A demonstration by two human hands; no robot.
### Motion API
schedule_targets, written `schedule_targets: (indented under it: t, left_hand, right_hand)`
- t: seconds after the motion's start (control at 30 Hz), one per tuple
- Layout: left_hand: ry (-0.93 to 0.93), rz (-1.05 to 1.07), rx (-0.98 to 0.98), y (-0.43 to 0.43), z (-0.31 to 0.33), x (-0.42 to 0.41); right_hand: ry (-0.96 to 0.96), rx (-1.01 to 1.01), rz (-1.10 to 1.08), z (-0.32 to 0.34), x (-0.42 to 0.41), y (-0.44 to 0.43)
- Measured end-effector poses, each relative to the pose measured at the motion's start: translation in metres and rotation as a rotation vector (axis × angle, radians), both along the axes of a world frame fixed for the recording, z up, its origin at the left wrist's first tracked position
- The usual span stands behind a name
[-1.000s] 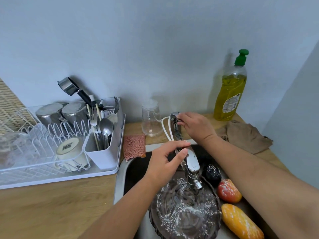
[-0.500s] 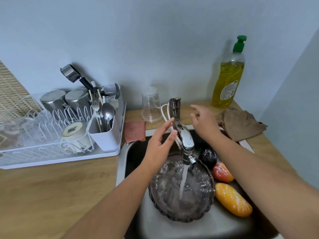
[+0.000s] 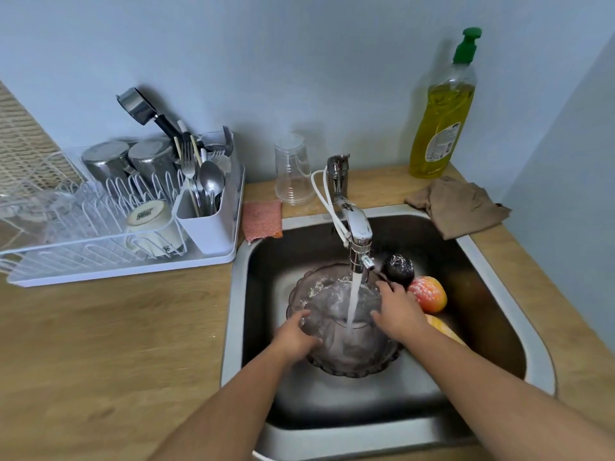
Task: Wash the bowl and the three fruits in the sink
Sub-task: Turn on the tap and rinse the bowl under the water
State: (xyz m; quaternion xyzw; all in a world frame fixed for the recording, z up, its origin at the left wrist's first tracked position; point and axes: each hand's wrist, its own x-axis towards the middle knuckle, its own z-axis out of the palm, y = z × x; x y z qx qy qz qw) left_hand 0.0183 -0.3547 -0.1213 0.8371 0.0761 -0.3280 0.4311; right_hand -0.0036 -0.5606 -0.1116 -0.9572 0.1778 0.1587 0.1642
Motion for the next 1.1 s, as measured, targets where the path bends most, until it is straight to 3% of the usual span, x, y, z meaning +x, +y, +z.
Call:
schedule_targets:
  t: [0.2, 0.37, 0.57, 0.8, 1.1]
  left_hand:
    - [-0.024, 0.102, -0.042, 0.013, 0.011, 0.009]
    - [-0.229, -0.039, 0.181, 0.014, 0.031, 0.011]
    - [-0.367, -0.225, 0.285, -0.004, 0.071, 0.025]
    - [-0.282, -0.303, 0.379, 0.007, 0.120, 0.050]
    - [-0.105, -0.203, 0.083, 0.029, 0.126, 0.038]
  right_hand:
    - [0.087, 0.104, 0.013, 0.004, -0.004, 0.007]
    - [0.178, 0.120, 0.111, 0.001, -0.015, 0.016]
    - [0.282, 0.118, 0.353, 0.000, -0.026, 0.037]
    - [0.152, 0.322, 0.443, 0.001, -0.025, 0.064]
    - [-0.060, -0.123, 0.603, 0.006, 0.027, 0.041]
